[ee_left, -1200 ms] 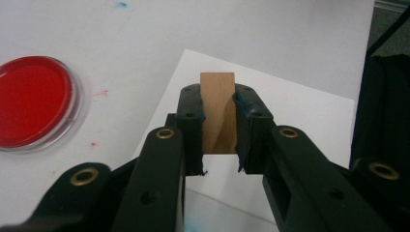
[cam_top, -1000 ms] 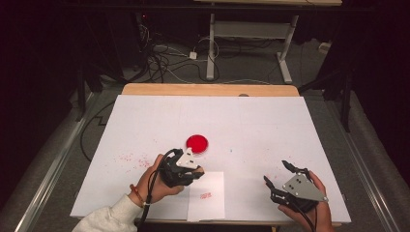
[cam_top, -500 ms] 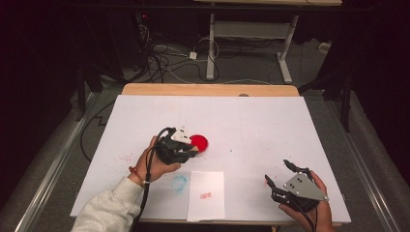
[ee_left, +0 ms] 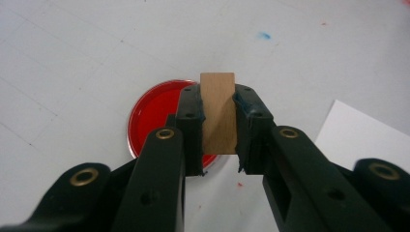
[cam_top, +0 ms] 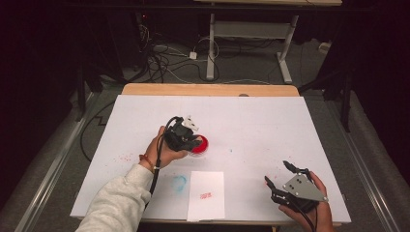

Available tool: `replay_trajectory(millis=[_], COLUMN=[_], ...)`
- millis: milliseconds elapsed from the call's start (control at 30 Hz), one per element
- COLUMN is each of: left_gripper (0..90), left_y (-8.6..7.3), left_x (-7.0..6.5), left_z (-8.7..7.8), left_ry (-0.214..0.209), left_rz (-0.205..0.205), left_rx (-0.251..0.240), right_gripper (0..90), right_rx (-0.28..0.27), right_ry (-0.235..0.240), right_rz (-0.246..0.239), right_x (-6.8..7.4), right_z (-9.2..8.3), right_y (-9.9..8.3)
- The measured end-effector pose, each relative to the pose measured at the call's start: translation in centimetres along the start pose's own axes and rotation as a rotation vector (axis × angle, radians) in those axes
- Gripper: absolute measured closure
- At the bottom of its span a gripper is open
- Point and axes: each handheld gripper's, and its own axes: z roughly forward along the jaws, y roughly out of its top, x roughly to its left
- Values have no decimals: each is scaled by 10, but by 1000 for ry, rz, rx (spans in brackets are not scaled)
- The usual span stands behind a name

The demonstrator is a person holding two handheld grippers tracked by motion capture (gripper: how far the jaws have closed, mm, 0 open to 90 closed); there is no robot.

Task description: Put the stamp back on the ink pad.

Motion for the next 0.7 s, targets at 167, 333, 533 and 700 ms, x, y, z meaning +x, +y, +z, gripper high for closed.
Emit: replay_trajectory(millis=[167, 333, 533, 700], left_gripper=[737, 737, 737, 737], left_y=[0, -2, -3, -4], left_x=[9, 18, 21, 22], left_z=[15, 27, 35, 39], left_ry=[4, -10, -8, -14], left_rz=[-27, -62, -74, -83], left_rx=[34, 60, 88, 96], right_gripper=[281, 281, 282, 282], right_rx=[7, 11, 16, 18], right_ry=[10, 16, 20, 26], right_rz=[-4, -5, -6, -4], right_x=[1, 1, 1, 1], right_z=[1, 2, 3, 4], right_y=[0, -1, -2, -2])
